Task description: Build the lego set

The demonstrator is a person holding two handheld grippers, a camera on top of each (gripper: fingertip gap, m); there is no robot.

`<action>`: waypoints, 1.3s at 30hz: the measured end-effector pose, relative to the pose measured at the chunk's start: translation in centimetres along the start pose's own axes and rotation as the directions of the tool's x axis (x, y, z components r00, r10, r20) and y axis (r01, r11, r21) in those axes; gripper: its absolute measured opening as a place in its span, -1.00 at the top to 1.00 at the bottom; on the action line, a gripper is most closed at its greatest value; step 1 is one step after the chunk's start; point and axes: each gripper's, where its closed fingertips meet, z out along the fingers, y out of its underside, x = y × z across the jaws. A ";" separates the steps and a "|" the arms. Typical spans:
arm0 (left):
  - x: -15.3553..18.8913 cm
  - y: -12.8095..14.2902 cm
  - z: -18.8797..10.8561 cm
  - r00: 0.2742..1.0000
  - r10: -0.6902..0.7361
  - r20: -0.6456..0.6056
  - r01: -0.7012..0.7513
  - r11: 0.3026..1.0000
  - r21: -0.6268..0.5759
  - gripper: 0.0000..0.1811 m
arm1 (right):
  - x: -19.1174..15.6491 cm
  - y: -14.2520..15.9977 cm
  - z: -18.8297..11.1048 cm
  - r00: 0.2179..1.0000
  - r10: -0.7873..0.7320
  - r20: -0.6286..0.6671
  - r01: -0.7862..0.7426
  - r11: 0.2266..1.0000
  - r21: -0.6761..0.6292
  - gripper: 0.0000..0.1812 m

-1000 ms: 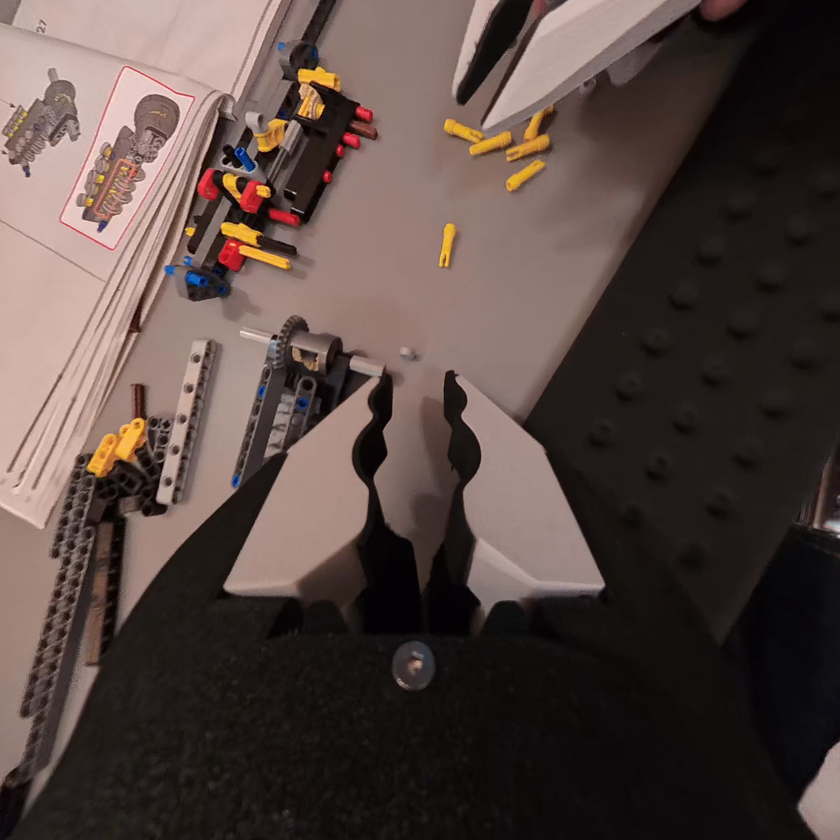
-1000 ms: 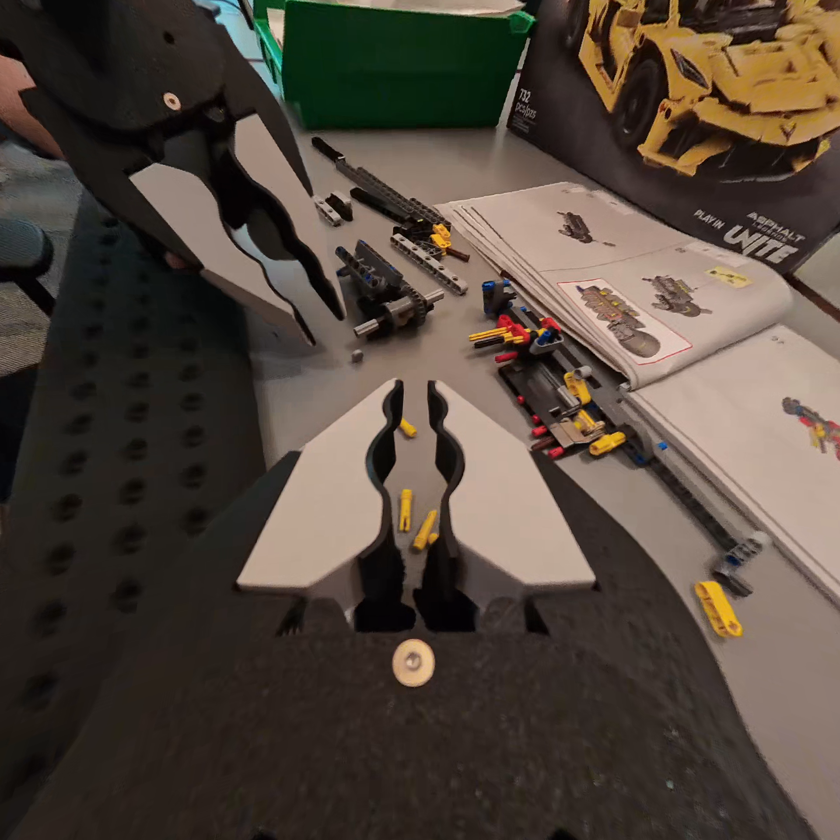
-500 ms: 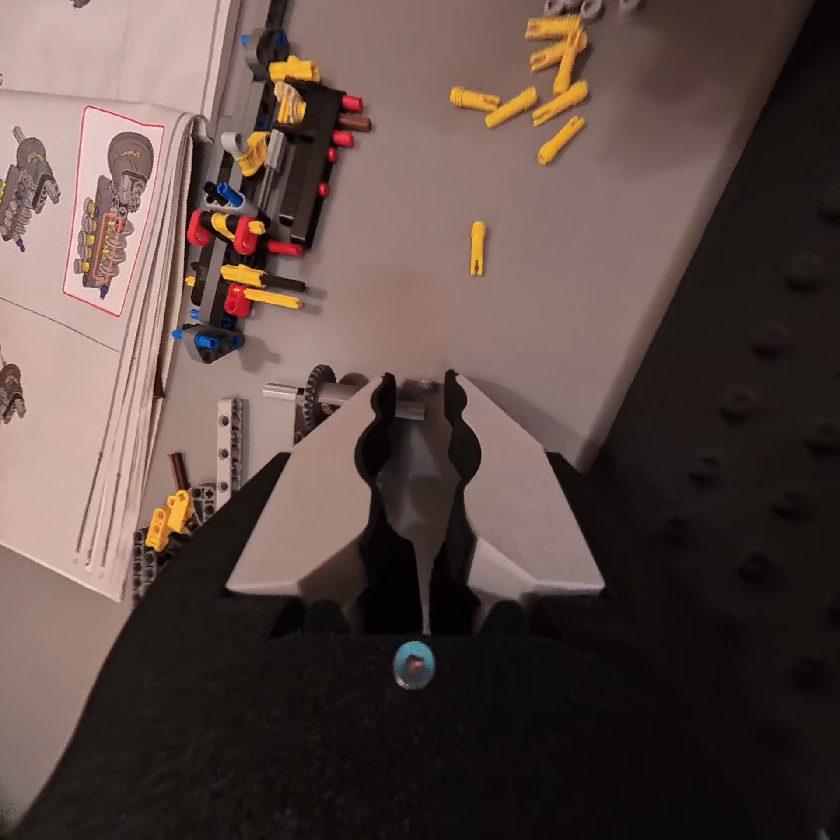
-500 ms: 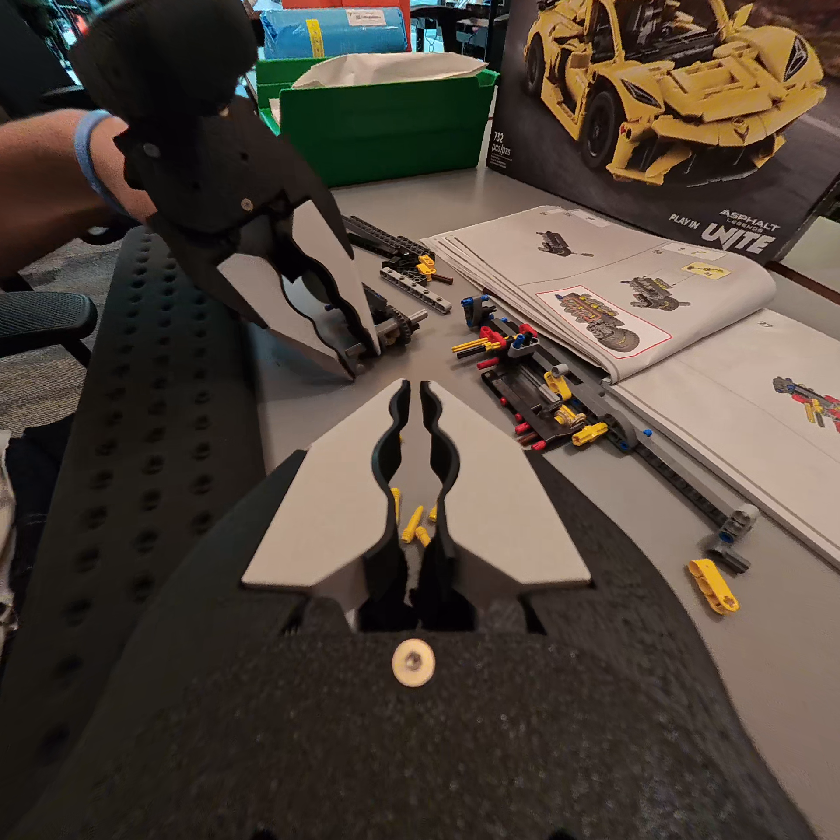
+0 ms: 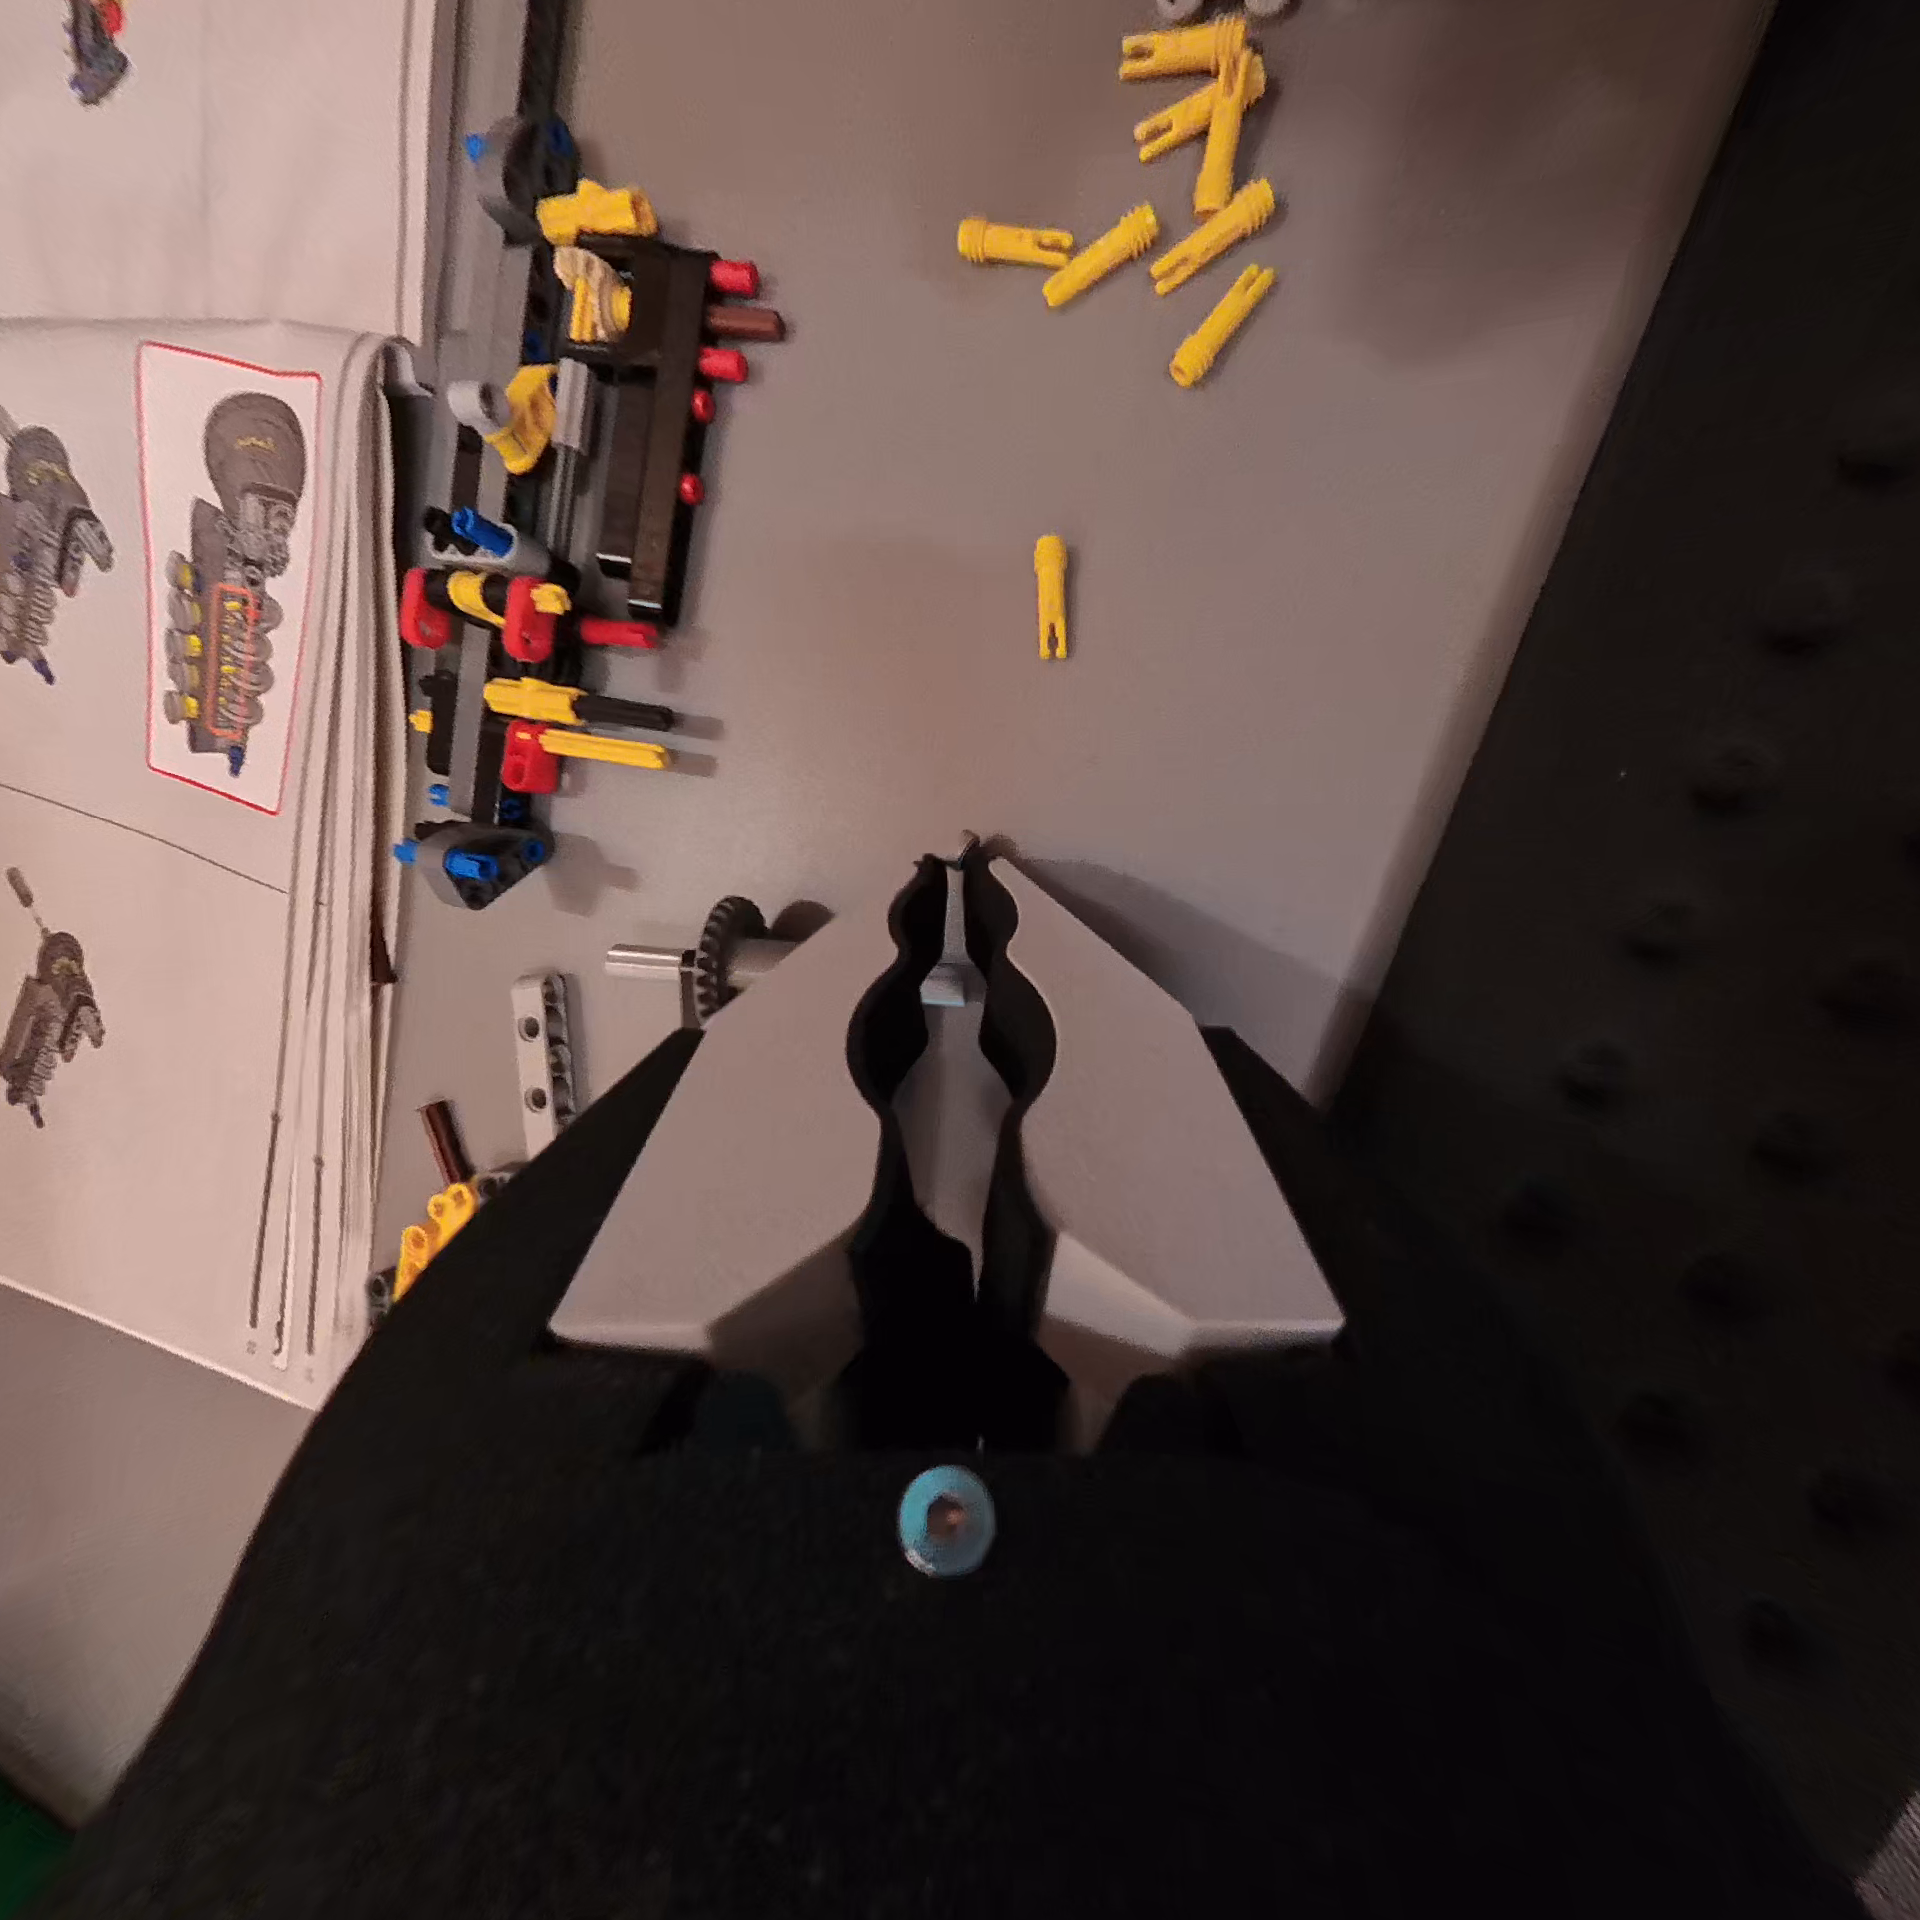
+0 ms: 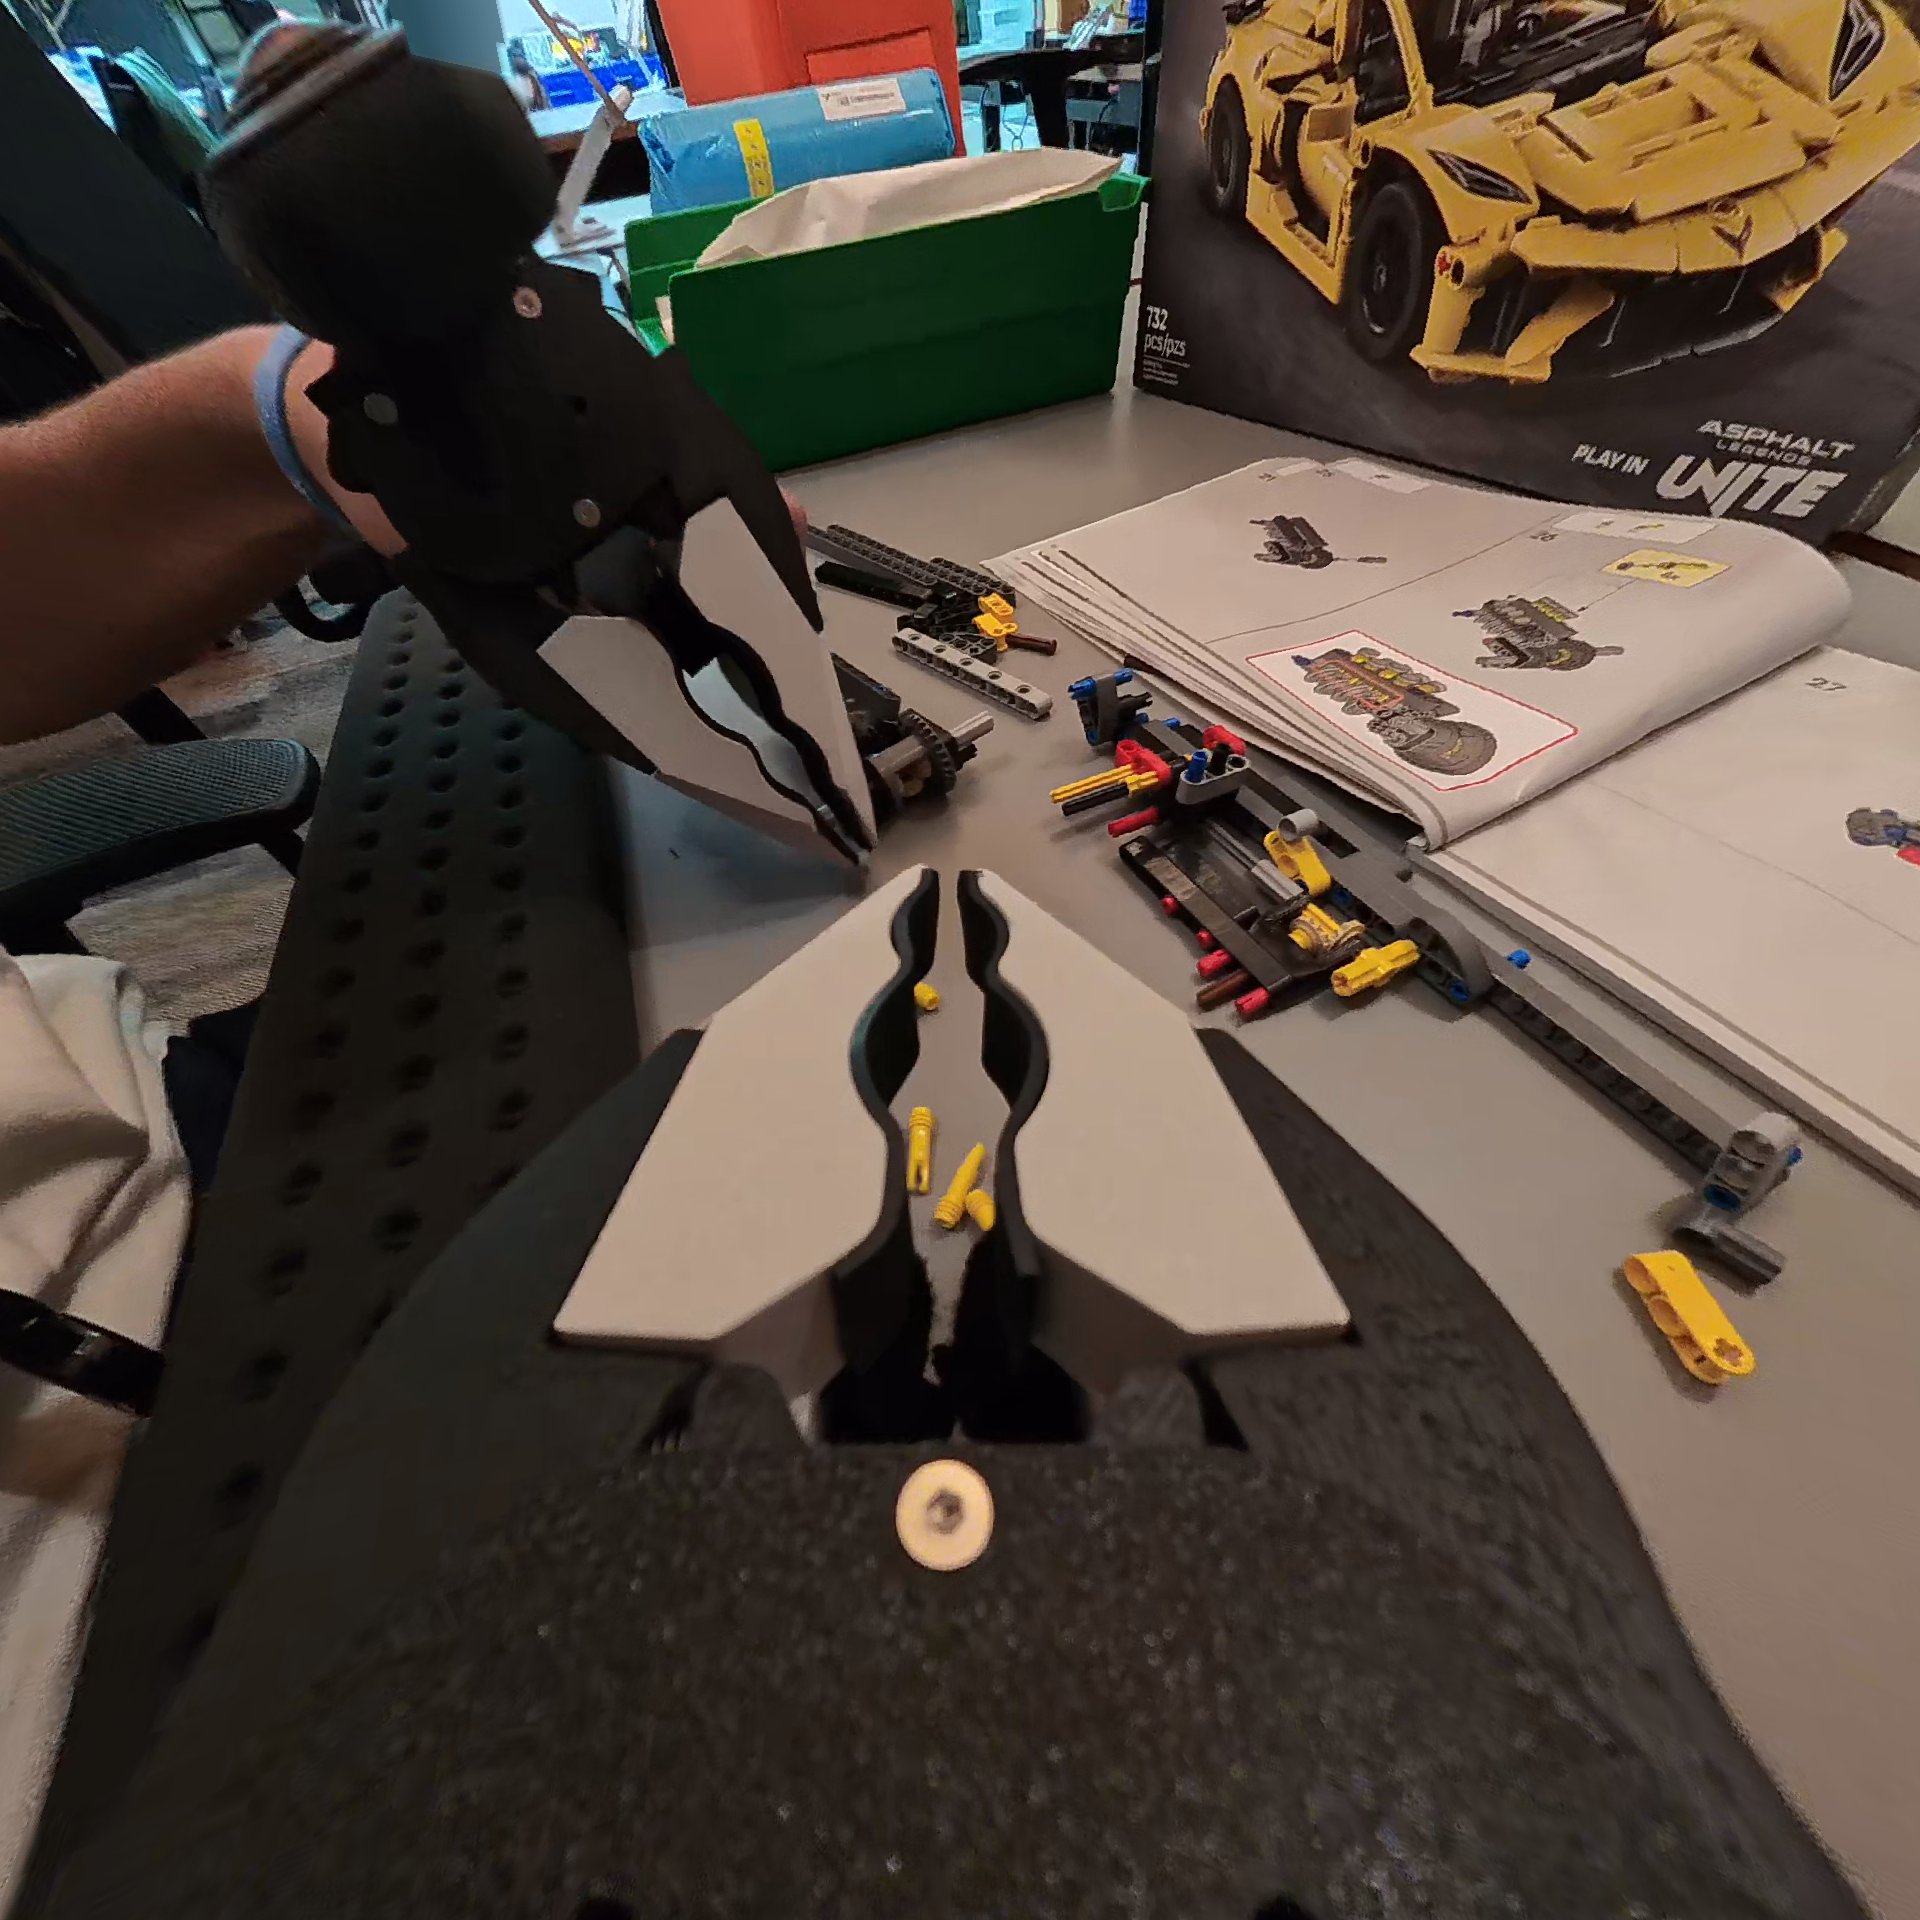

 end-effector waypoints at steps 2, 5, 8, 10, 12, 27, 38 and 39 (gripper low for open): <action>-0.3 -1.1 -0.2 0.997 0.063 0.043 -0.066 0.995 0.070 0.98 | -0.2 0.4 0.2 0.996 0.073 0.045 -0.073 0.997 -0.015 0.93; -0.4 -3.7 -0.9 0.959 0.242 0.145 -0.268 0.942 0.201 0.99 | -0.5 0.2 0.6 0.973 0.191 0.130 -0.189 0.982 -0.030 0.86; 0.4 -6.7 -2.2 0.842 0.460 0.282 -0.532 0.796 0.288 0.99 | -1.6 -0.6 0.7 0.933 0.273 0.234 -0.274 0.961 -0.030 0.82; 1.0 -8.0 -2.8 0.766 0.553 0.327 -0.640 0.705 0.306 1.00 | -2.3 -0.8 0.7 0.909 0.298 0.290 -0.299 0.953 -0.041 0.85; 1.1 -8.8 -3.4 0.702 0.616 0.358 -0.711 0.632 0.307 1.00 | -2.8 -0.6 0.5 0.895 0.305 0.324 -0.301 0.951 -0.064 0.89; 1.9 -9.5 -4.1 0.538 0.763 0.358 -0.843 0.481 0.241 1.00 | -4.0 0.2 0.4 0.904 0.248 0.348 -0.231 0.969 -0.091 0.92; 1.7 -9.3 -3.7 0.515 0.785 0.345 -0.857 0.472 0.206 1.00 | -3.5 0.0 0.2 0.914 0.240 0.328 -0.229 0.971 -0.073 0.93; 1.5 -9.3 -3.7 0.515 0.785 0.346 -0.857 0.474 0.202 1.00 | -3.6 0.0 0.2 0.913 0.242 0.330 -0.230 0.970 -0.073 0.92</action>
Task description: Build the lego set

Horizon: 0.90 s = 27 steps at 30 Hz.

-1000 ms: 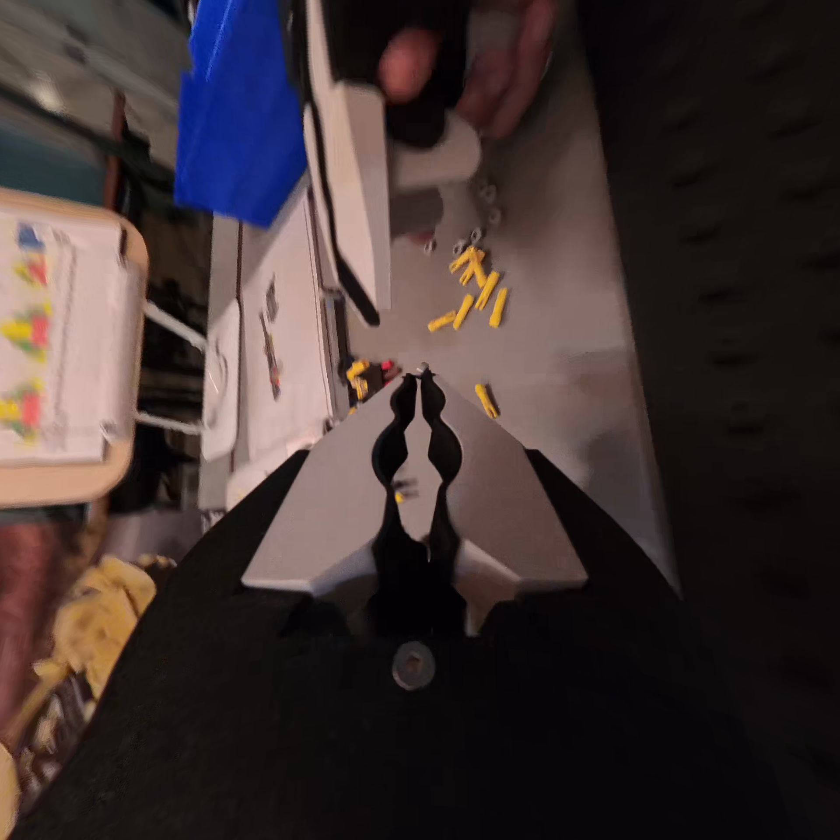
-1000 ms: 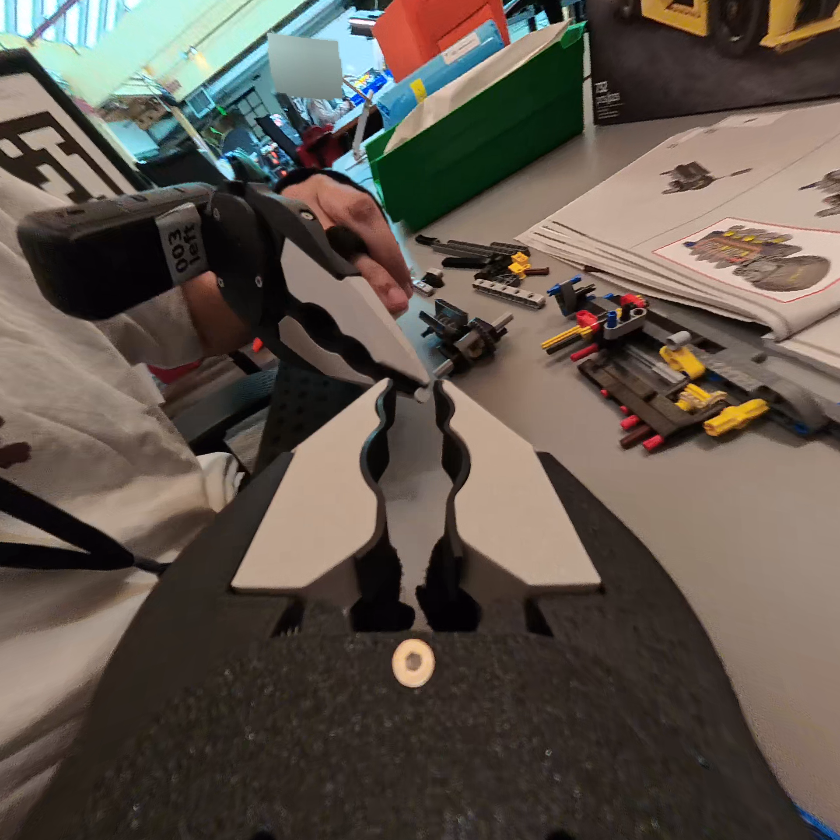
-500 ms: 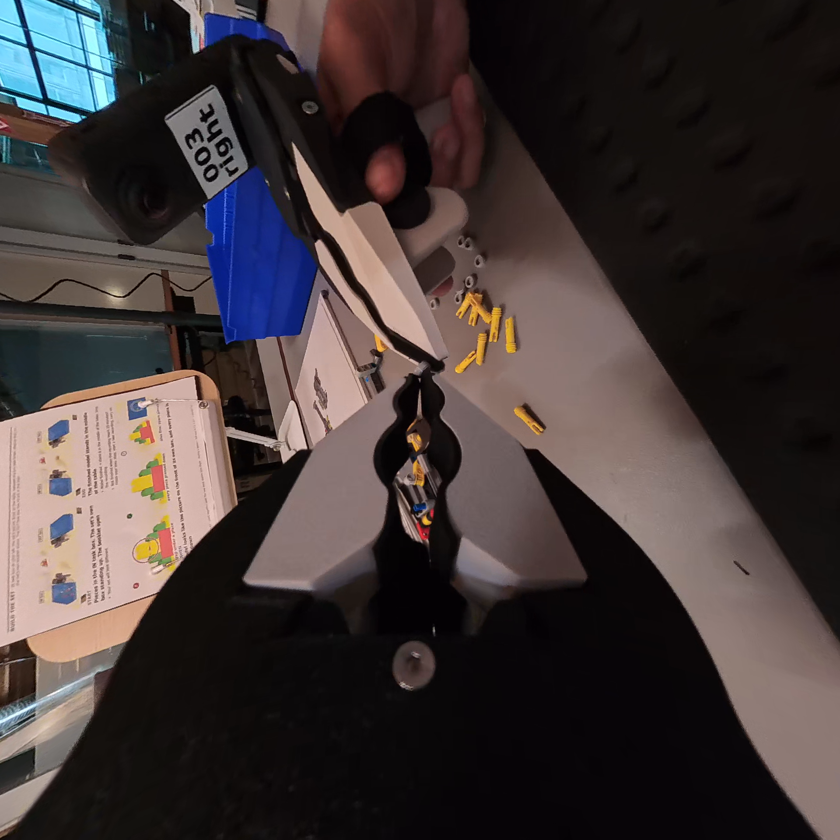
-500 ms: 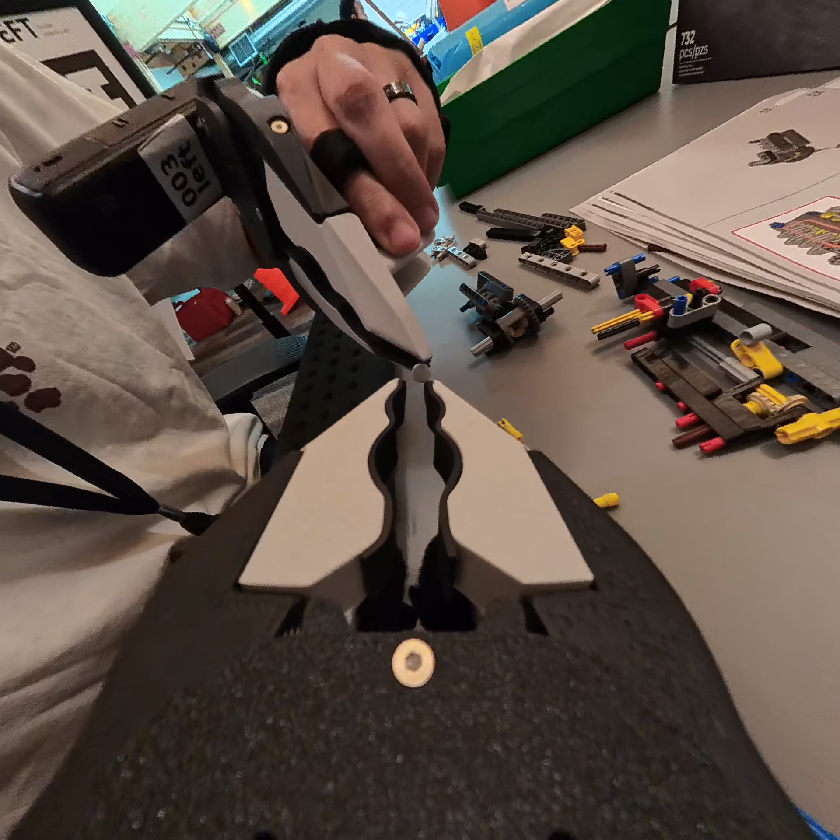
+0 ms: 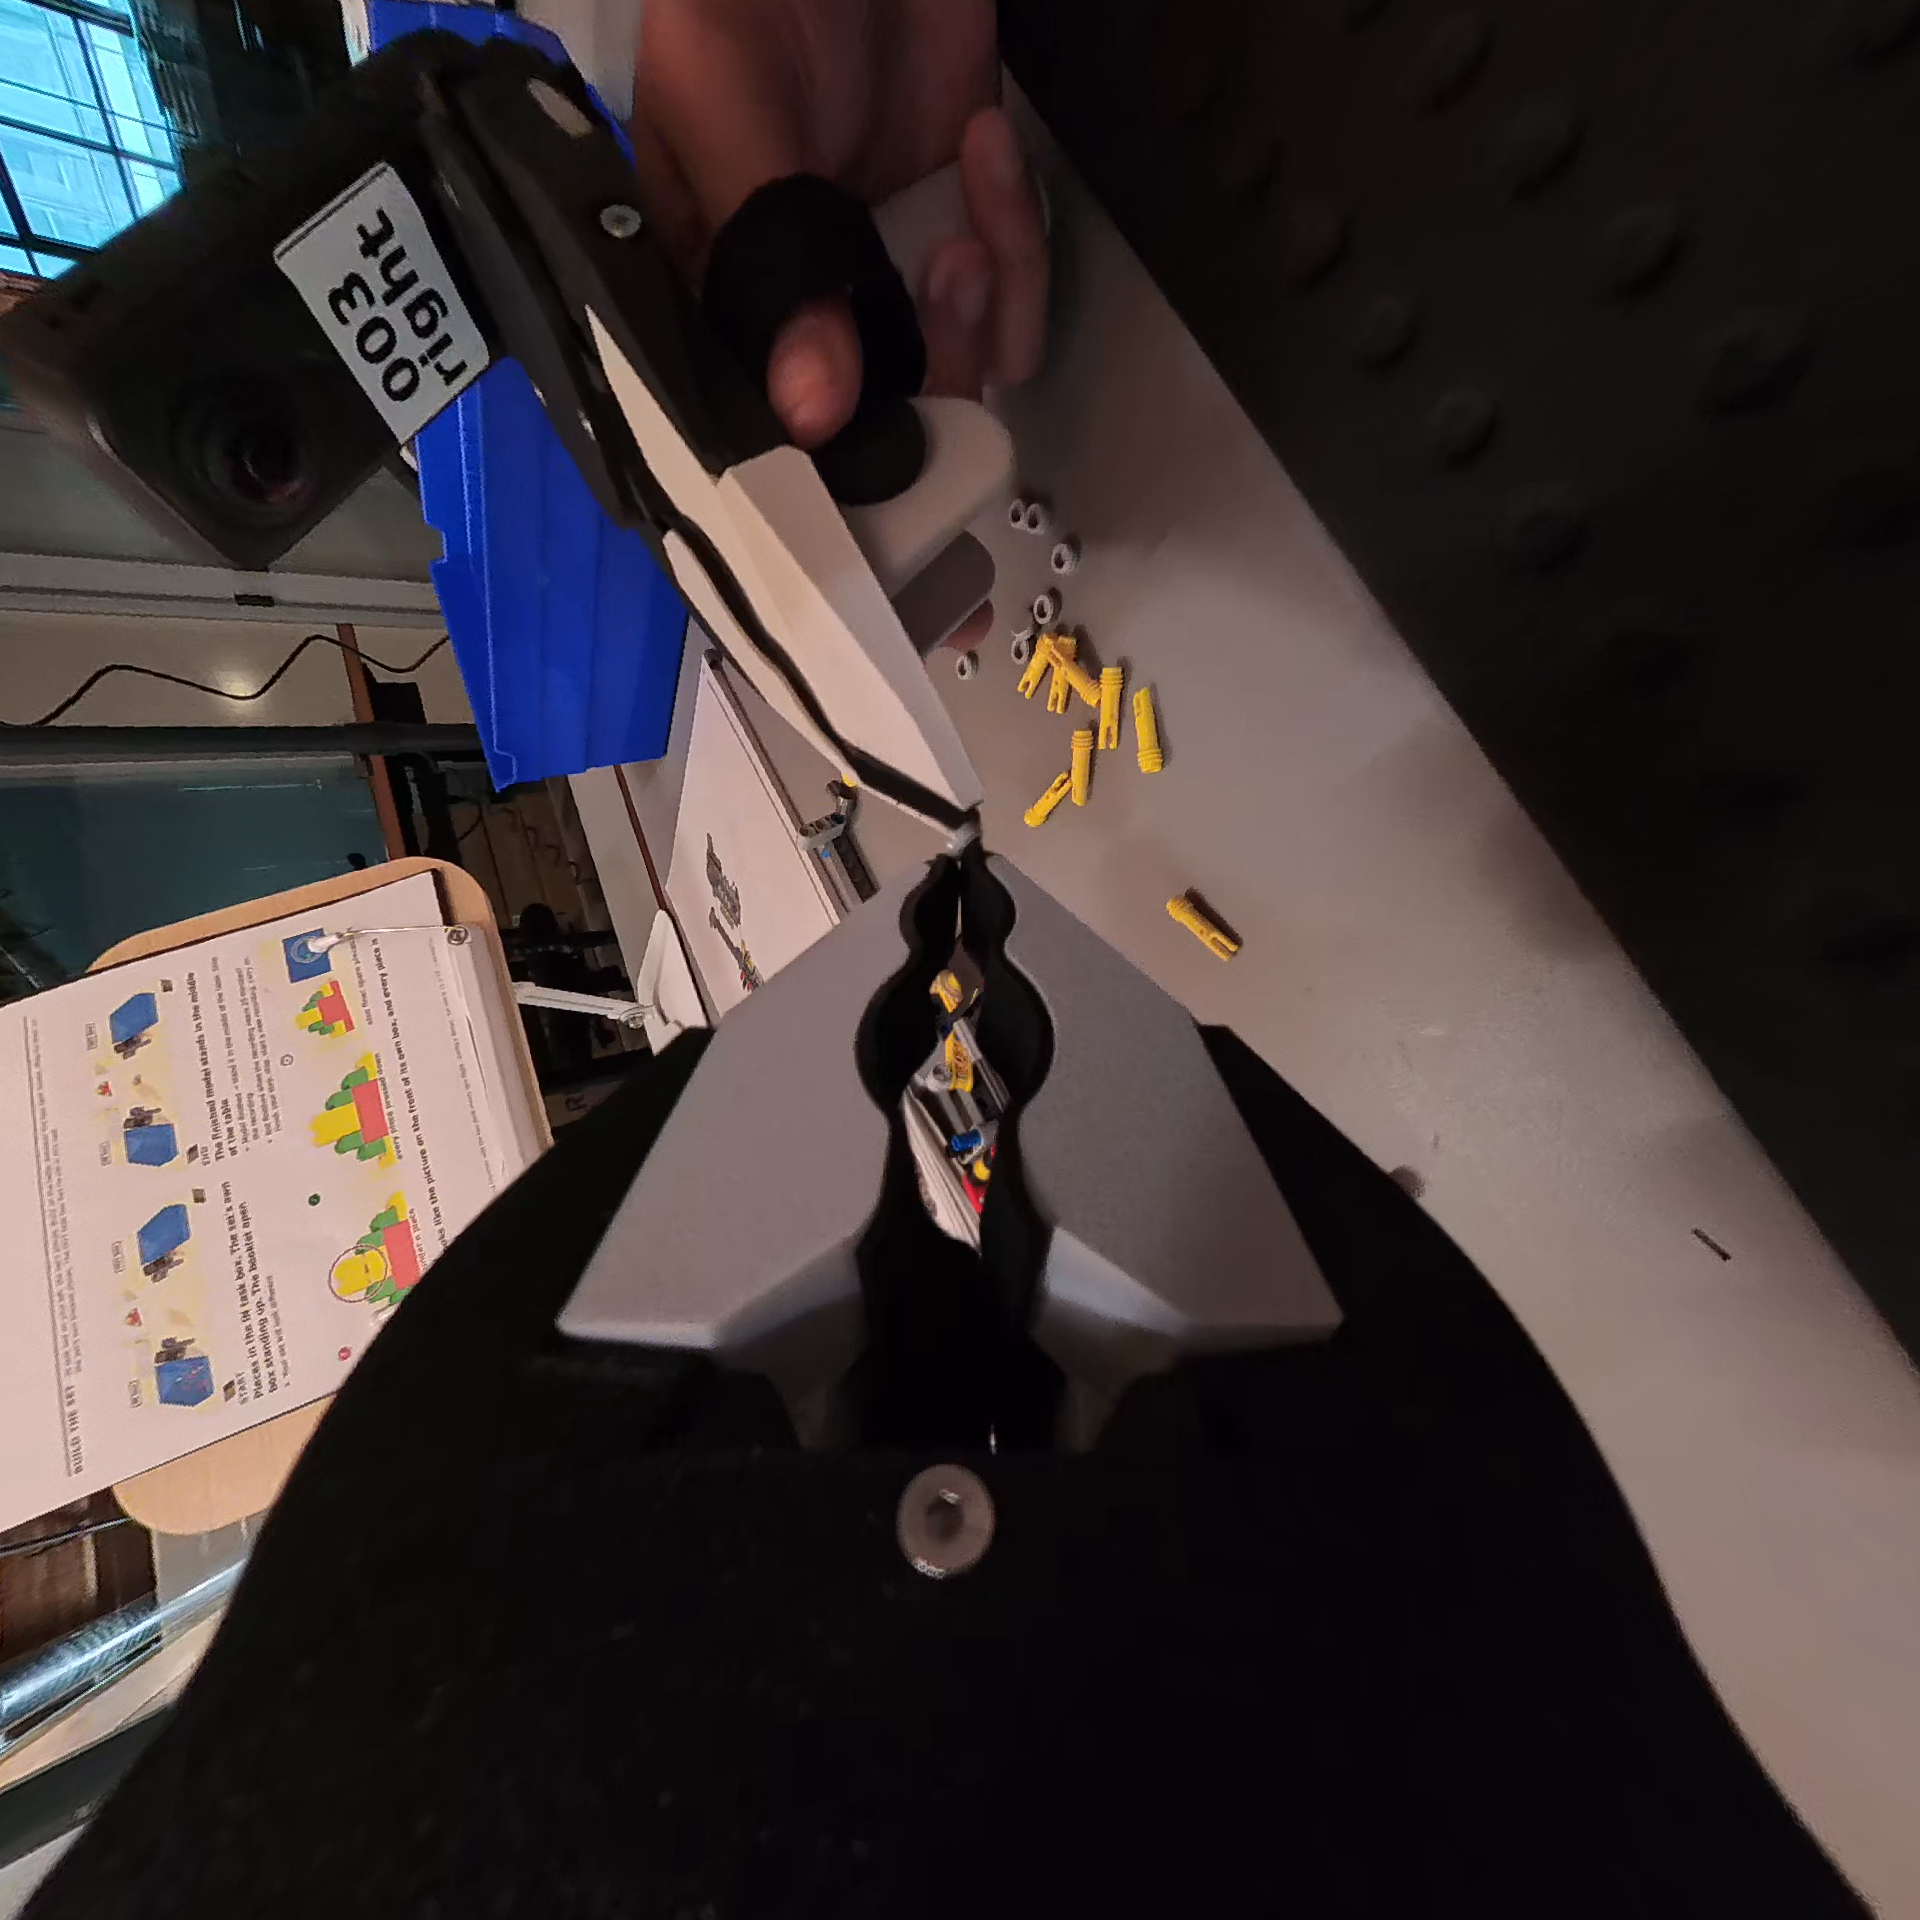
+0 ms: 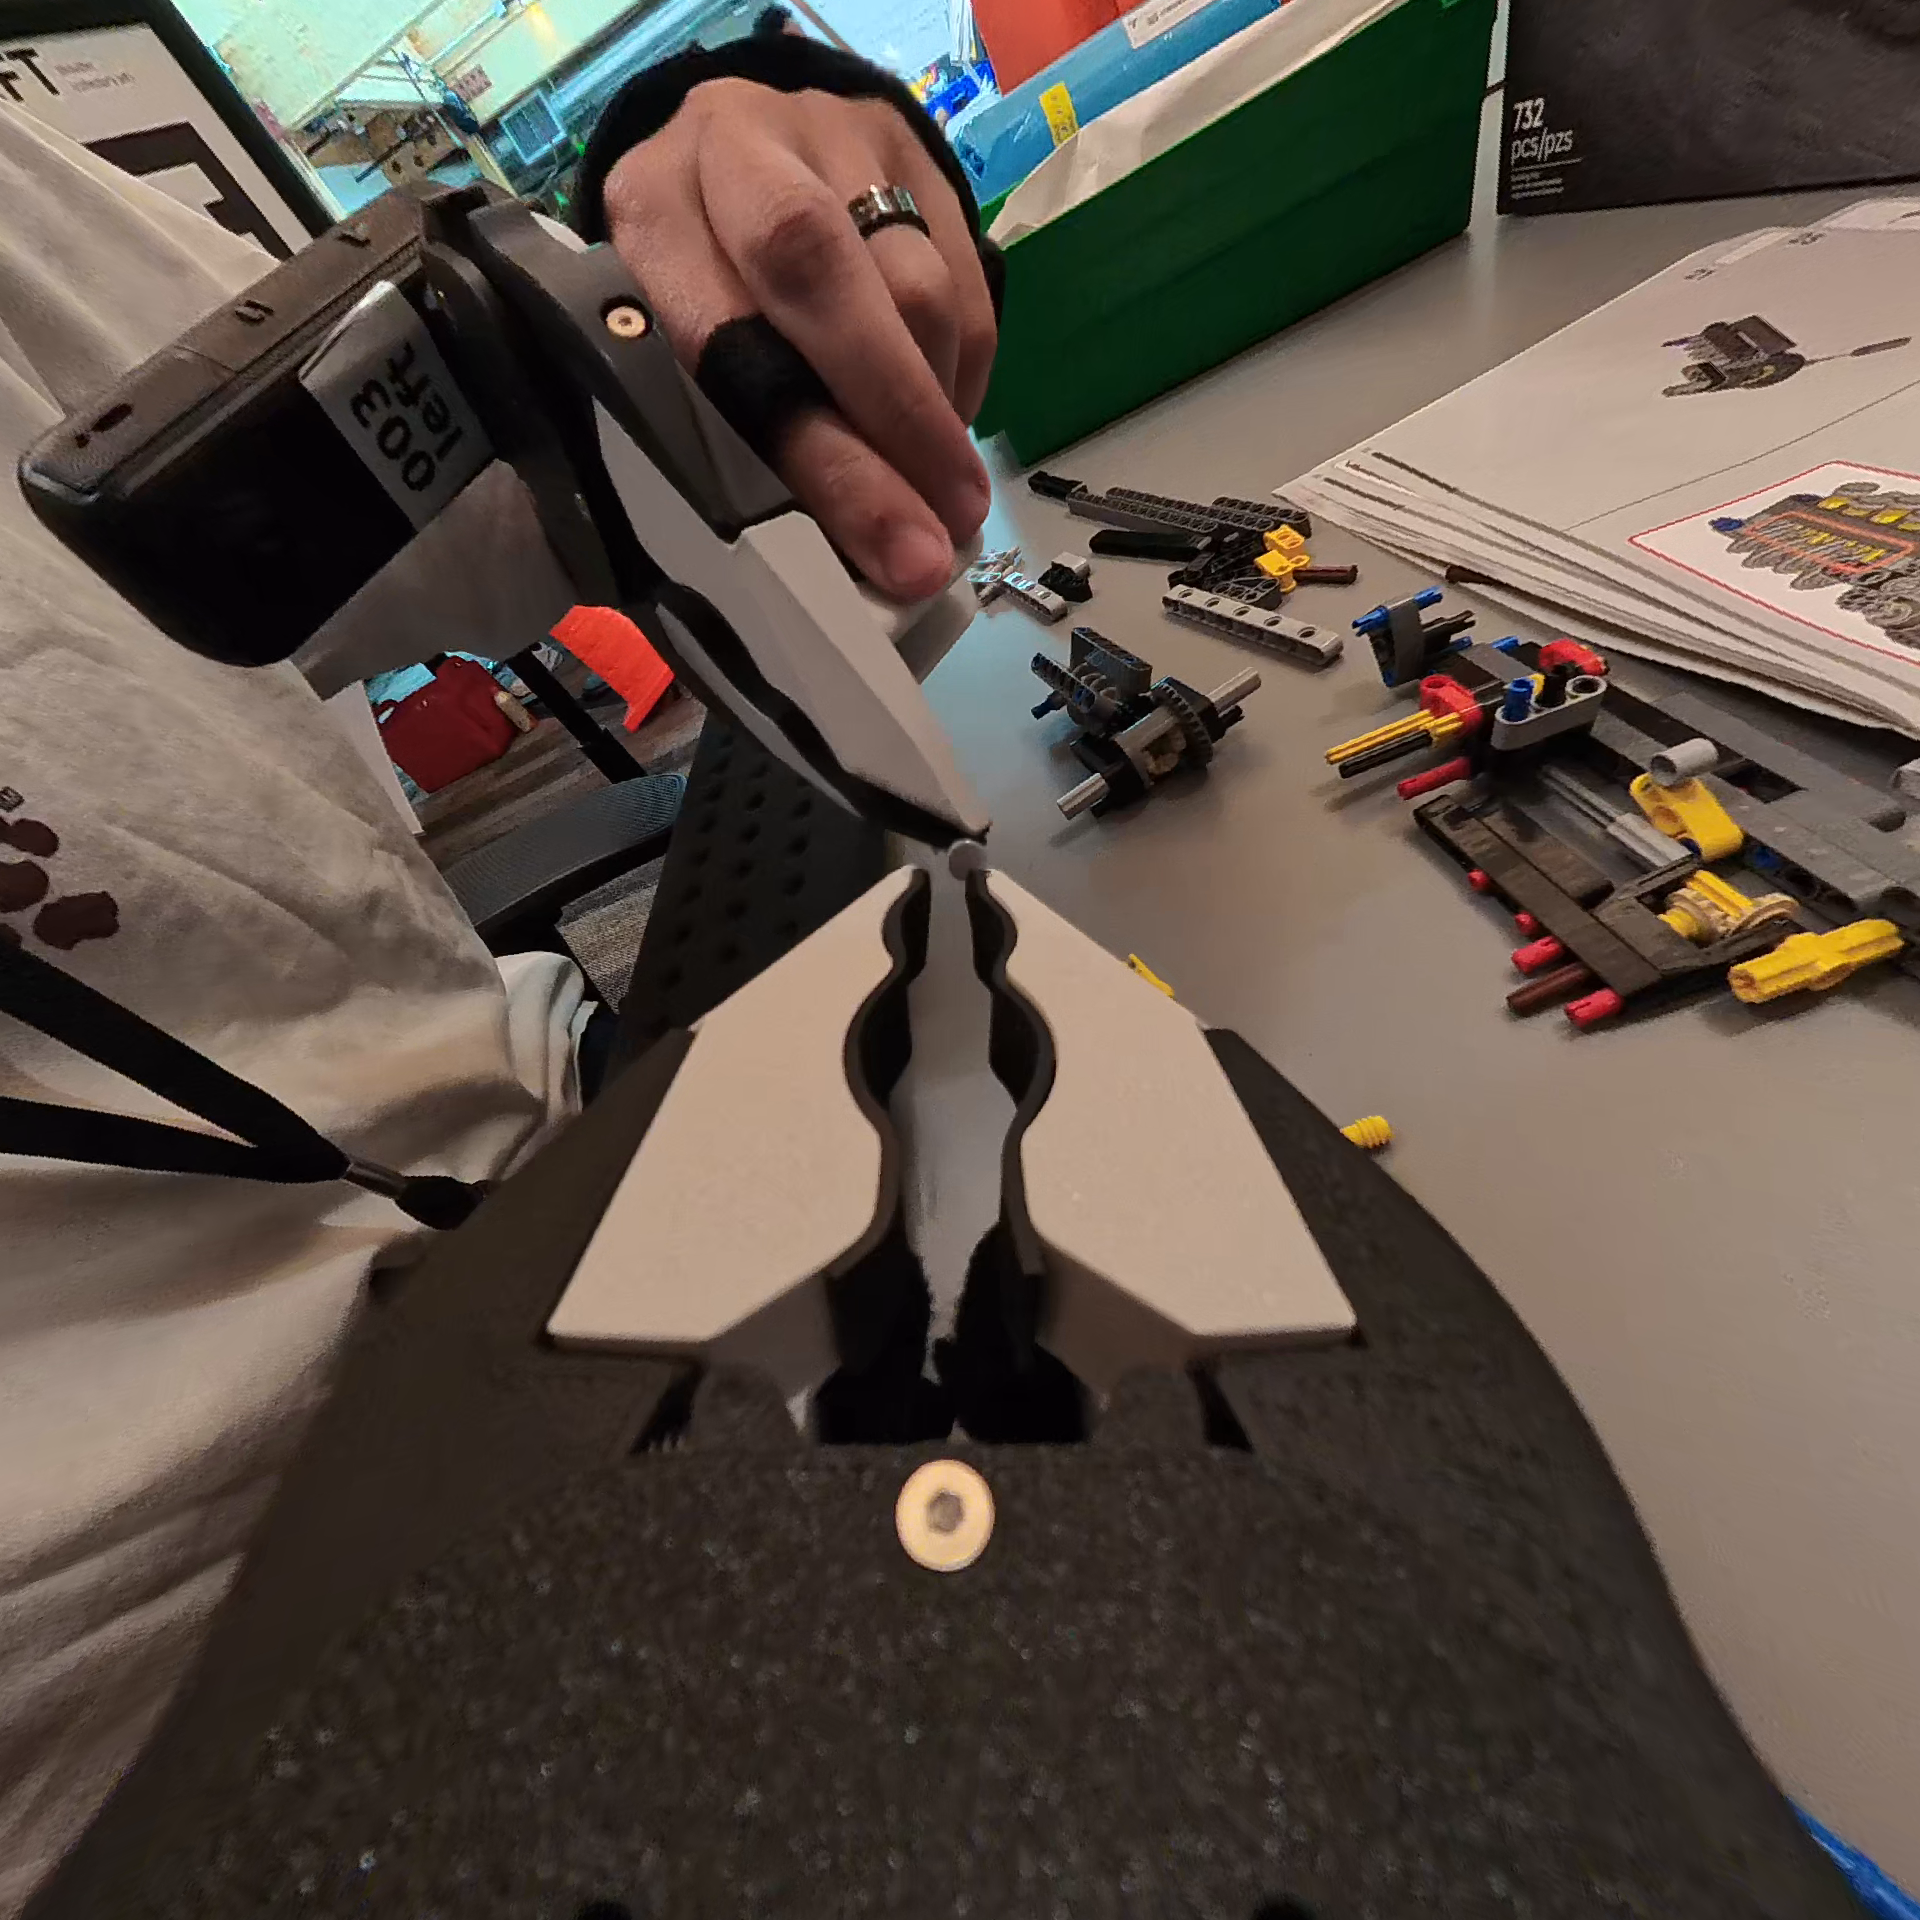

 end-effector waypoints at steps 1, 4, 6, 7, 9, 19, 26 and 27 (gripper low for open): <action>0.0 0.0 0.0 1.000 -0.004 -0.003 0.004 1.000 0.003 1.00 | 0.0 0.0 0.0 1.000 0.001 0.004 -0.001 1.000 0.002 0.92; 0.2 -0.2 0.0 1.000 0.002 -0.011 -0.002 1.000 0.007 1.00 | 0.0 -0.1 0.0 1.000 0.002 0.001 -0.002 1.000 0.004 0.92; 0.2 -0.3 0.1 1.000 -0.002 -0.014 0.002 1.000 0.010 1.00 | 0.0 -0.1 0.1 1.000 0.002 0.002 -0.002 1.000 0.004 0.92; 0.2 -0.3 0.1 1.000 -0.003 -0.014 0.003 1.000 0.010 1.00 | 0.0 -0.1 0.0 1.000 0.002 0.000 -0.002 1.000 0.005 0.93; 0.3 -0.3 0.2 1.000 -0.004 -0.017 0.004 1.000 0.011 1.00 | 0.0 0.0 0.0 1.000 0.003 0.000 -0.003 1.000 0.000 0.94; 0.3 -0.2 0.2 1.000 -0.010 -0.011 0.010 1.000 0.002 1.00 | 0.0 0.1 0.1 1.000 0.001 -0.001 -0.001 1.000 -0.003 0.90; 0.3 -0.5 0.2 1.000 -0.016 -0.004 0.016 1.000 0.006 1.00 | 0.1 0.1 0.1 1.000 0.001 -0.006 -0.001 1.000 -0.005 0.90; 0.3 -0.6 0.3 1.000 -0.017 -0.003 0.017 1.000 0.006 1.00 | 0.1 0.0 0.1 1.000 0.002 -0.003 -0.002 1.000 -0.001 0.92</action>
